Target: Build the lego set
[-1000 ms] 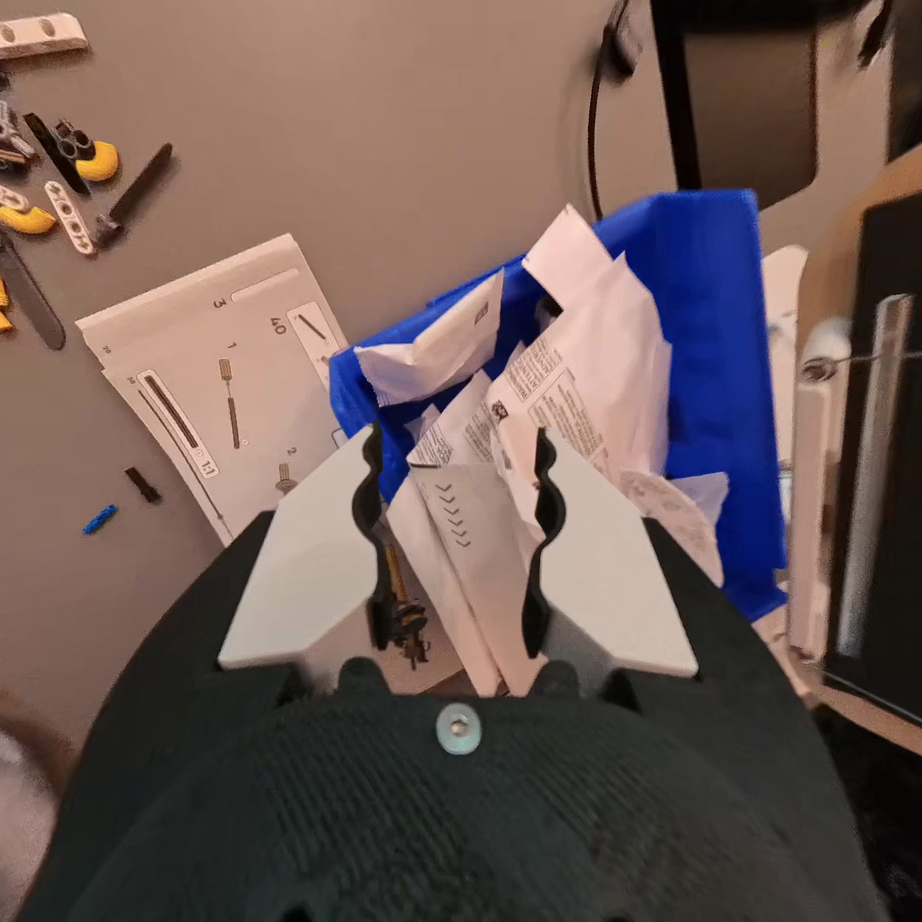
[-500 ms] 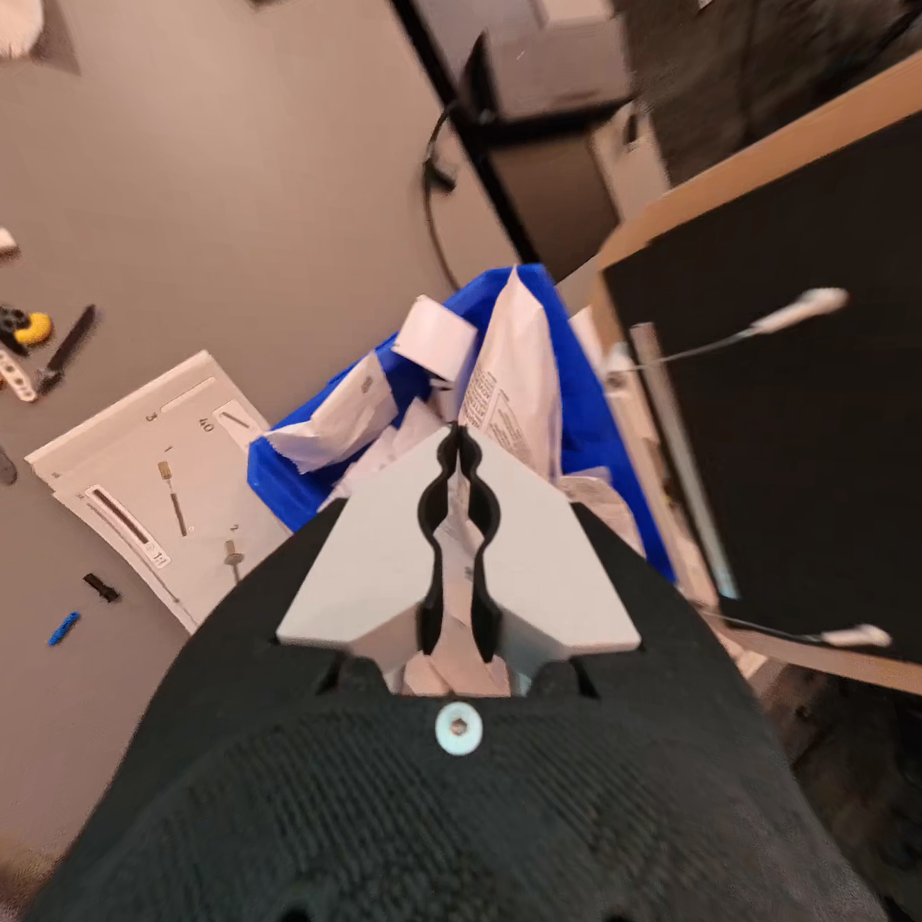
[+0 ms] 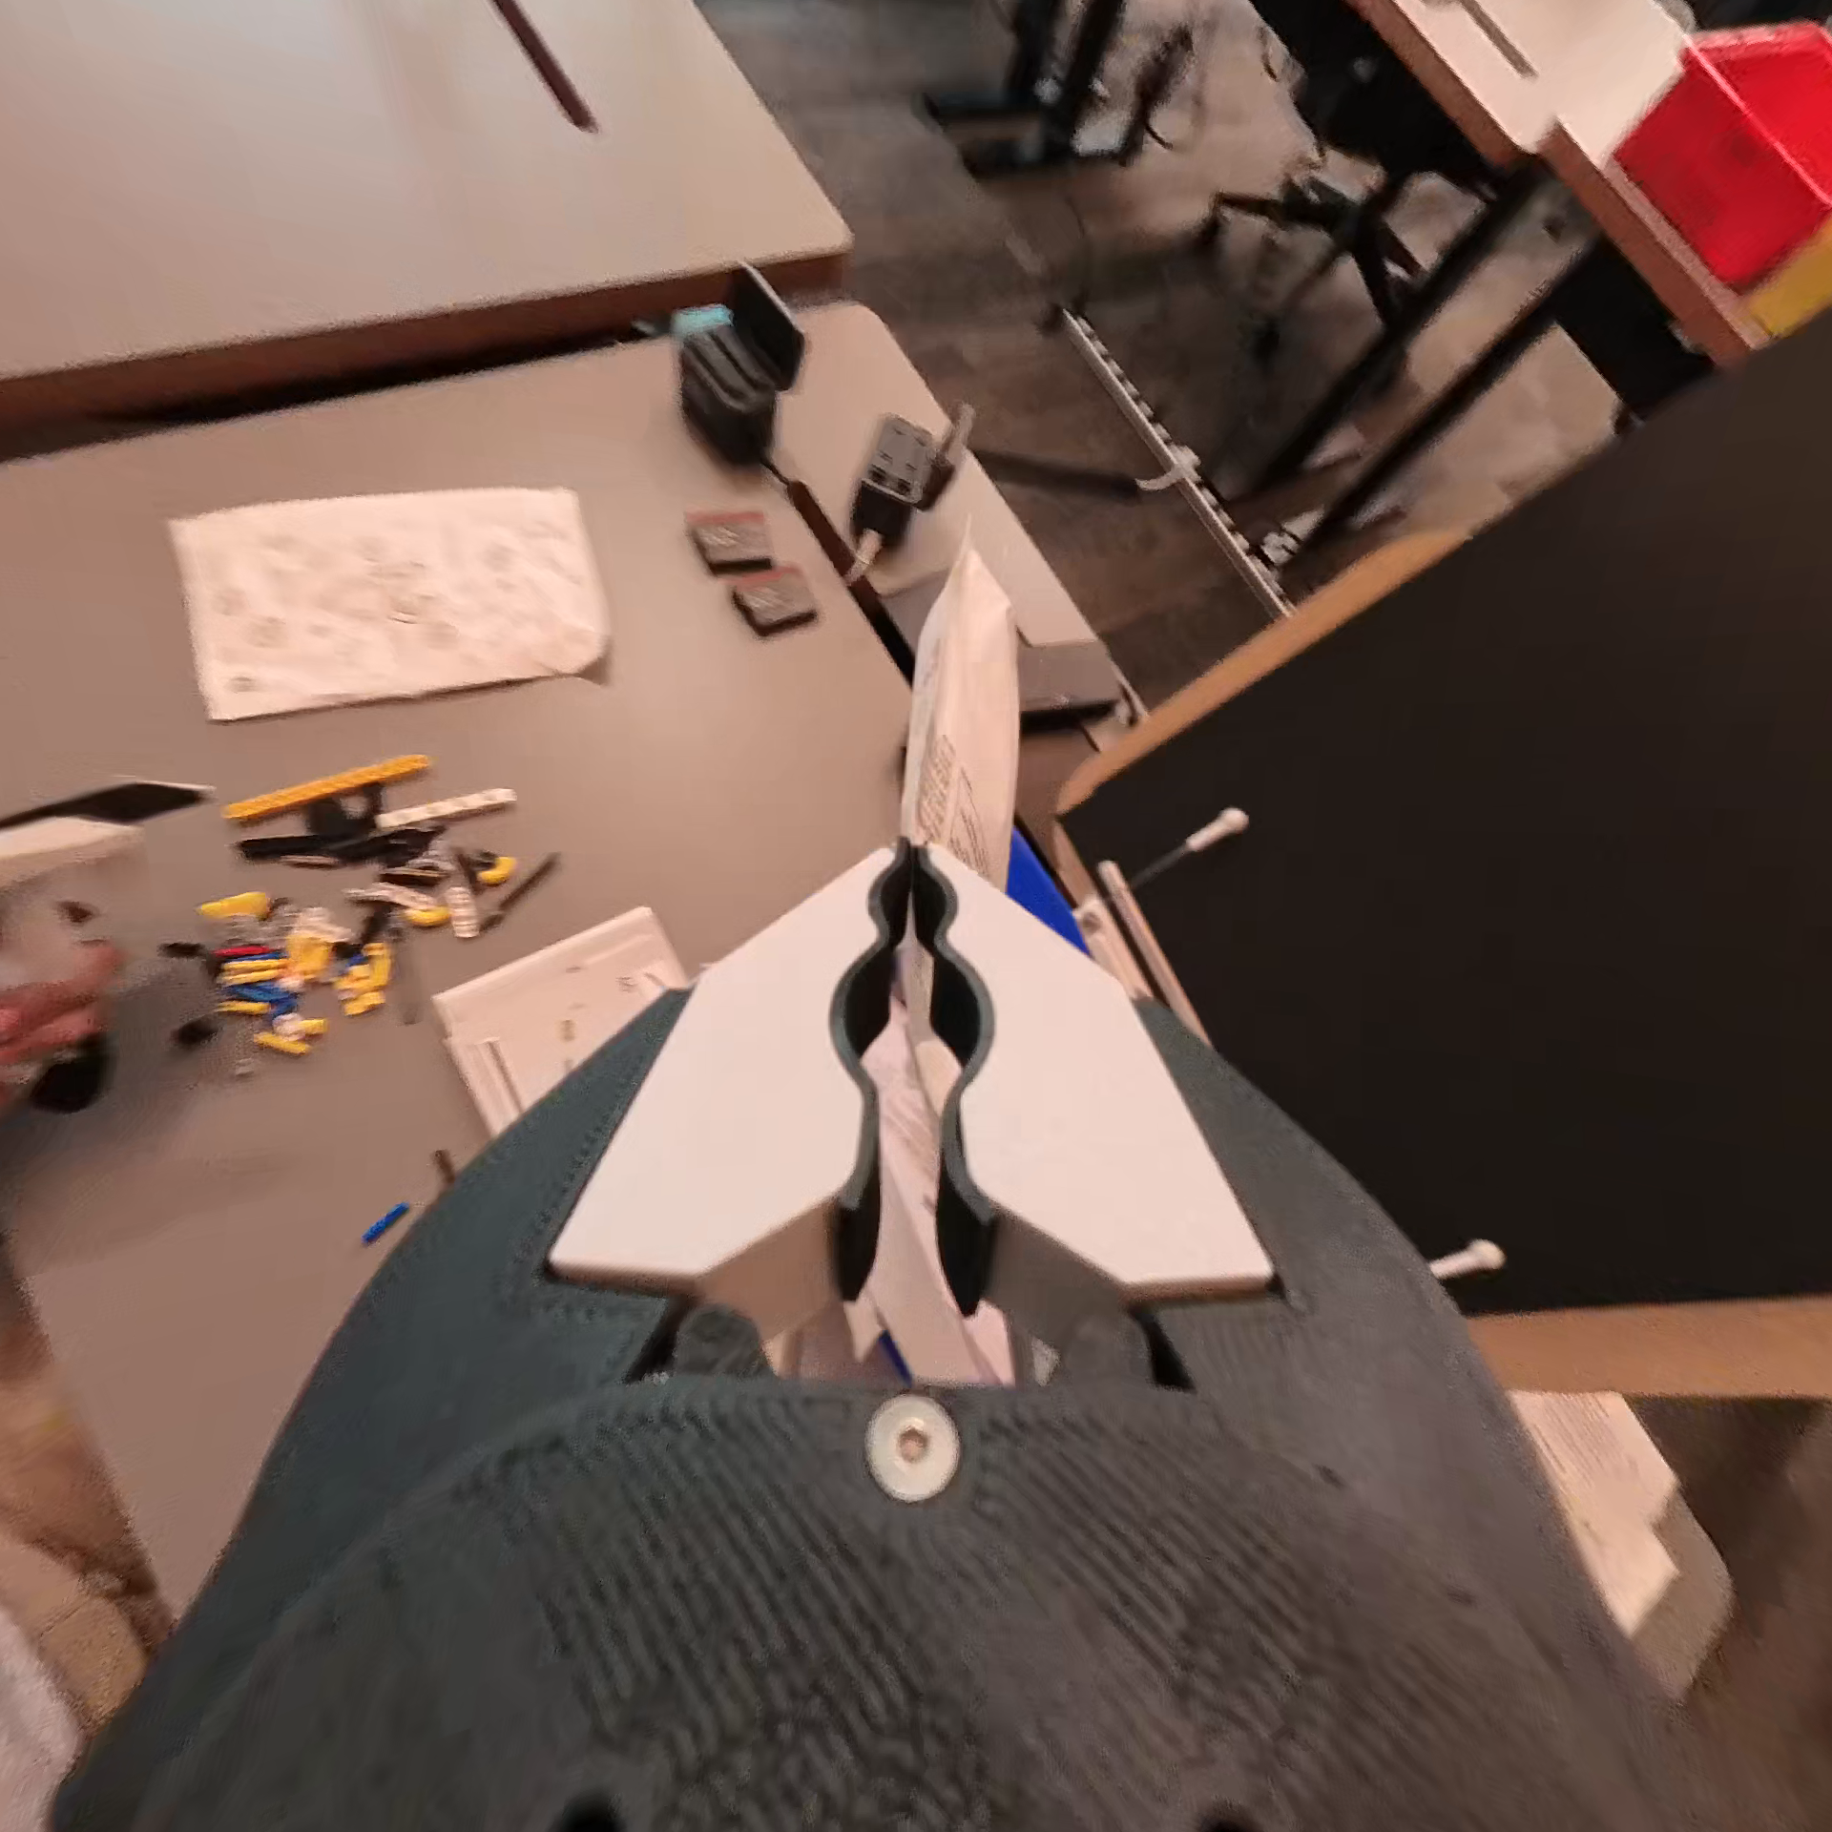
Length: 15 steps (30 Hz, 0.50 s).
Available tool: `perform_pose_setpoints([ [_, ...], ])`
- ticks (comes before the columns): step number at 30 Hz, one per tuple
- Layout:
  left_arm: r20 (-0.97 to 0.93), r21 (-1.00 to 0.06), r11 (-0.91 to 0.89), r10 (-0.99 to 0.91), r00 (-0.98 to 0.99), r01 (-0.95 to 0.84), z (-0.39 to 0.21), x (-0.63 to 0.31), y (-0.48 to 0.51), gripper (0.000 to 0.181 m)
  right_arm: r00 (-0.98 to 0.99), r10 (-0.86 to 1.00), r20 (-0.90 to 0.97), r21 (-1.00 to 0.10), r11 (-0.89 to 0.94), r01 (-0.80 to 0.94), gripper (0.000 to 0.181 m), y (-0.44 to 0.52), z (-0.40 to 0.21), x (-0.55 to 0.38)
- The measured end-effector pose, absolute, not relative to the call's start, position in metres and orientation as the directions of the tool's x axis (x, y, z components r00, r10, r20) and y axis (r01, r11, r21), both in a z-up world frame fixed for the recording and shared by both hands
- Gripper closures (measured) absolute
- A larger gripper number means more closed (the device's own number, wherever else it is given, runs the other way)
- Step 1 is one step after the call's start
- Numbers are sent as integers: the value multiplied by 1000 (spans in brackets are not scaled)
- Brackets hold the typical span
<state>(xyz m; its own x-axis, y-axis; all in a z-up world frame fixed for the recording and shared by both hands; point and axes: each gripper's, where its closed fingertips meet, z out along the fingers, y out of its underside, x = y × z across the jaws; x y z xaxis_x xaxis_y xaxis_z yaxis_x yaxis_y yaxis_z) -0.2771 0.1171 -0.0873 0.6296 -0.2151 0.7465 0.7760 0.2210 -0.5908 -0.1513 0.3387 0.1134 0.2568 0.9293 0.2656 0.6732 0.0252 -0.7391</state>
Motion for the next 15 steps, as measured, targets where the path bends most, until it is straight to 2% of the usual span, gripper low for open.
perform_pose_setpoints([
  [1,740,-594,191,-251,624,782,-85,-269,120,146,225,941,252,-752,44,658,181,325,119,-151],
  [4,718,-613,103,-341,607,783,-81,-245,126,138,130,966,225,-782,100,615,181,282,133,-146],
  [7,688,-639,54,-406,602,767,-76,-225,129,119,40,988,149,-820,101,564,181,237,146,-134],
  [12,621,-677,-61,-581,525,733,-62,-177,124,81,-106,992,-66,-867,-5,498,181,168,151,-103],
  [15,614,-681,-128,-637,466,721,-61,-148,123,67,-160,973,-167,-864,-66,499,181,143,139,-82],
])
